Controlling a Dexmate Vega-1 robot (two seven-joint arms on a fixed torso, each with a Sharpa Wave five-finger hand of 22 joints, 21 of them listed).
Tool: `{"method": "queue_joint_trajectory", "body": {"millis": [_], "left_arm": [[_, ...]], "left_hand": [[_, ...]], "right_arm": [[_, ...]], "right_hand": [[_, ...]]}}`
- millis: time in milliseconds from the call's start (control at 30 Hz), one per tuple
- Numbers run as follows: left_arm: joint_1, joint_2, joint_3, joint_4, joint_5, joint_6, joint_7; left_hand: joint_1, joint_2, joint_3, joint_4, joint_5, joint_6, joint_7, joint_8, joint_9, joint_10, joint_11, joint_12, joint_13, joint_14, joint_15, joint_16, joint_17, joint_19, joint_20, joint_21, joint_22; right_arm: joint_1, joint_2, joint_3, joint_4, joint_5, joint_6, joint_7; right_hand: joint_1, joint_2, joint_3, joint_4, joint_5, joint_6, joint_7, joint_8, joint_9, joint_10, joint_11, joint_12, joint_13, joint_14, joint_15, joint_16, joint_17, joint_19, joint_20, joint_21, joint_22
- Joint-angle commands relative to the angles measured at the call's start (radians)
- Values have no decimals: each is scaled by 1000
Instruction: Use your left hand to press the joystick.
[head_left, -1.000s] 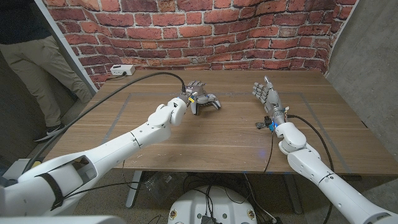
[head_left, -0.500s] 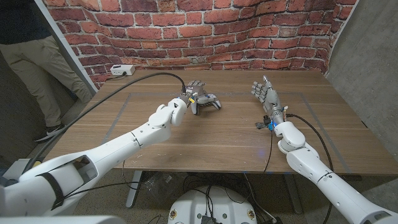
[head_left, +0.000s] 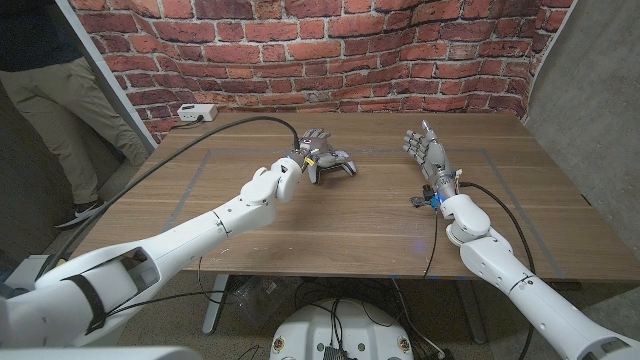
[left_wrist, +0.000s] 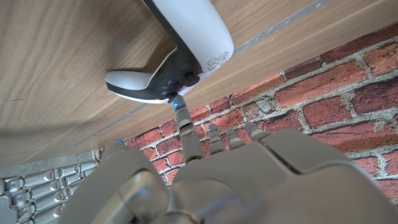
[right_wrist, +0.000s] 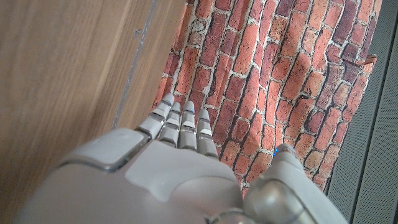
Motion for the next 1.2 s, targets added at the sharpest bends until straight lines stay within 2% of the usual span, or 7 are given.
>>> {"method": "queue_joint_trajectory", "body": {"millis": [33,267,767,1200], "left_arm": [[-8,-8,14,15,3,-2,-11],[-3,-5,9,4,4,3,-1],[33,17,-44,-52,-25,15,58],[41,28,-57,-66,-24,13,81]], "left_hand": [[7,1,-7,-2,7,8,-1,2,3,2,-6,5,2,6,-11,2,5,-36,9,4,5],[8,0,-9,-3,10,15,-4,2,3,5,-13,6,3,8,-13,3,5,-35,8,5,5],[14,0,-13,-5,20,0,5,-10,4,15,3,8,3,20,-7,6,5,-27,13,8,5],[21,3,-14,-6,26,-8,3,-17,4,28,9,11,3,35,-7,10,5,-19,18,12,5]], "right_arm": [[4,-3,-3,2,0,0,9],[1,-7,-1,-7,-2,0,8],[0,-11,-3,-22,-8,-5,3],[1,-3,-9,-23,-17,-2,-6]], "right_hand": [[11,1,0,-6,-1,-2,1,-3,3,1,0,0,3,-3,-1,1,2,-1,-5,-3,4],[12,0,-1,-7,-2,-4,1,-3,3,-1,0,-1,3,-5,-2,0,1,-1,-5,-3,4],[13,0,-2,-9,-3,-2,2,-1,3,1,1,1,3,-4,-3,2,1,0,-6,-3,4],[14,1,-3,-10,-5,-3,3,0,3,3,2,2,3,-2,0,3,1,2,-5,-3,4]]}}
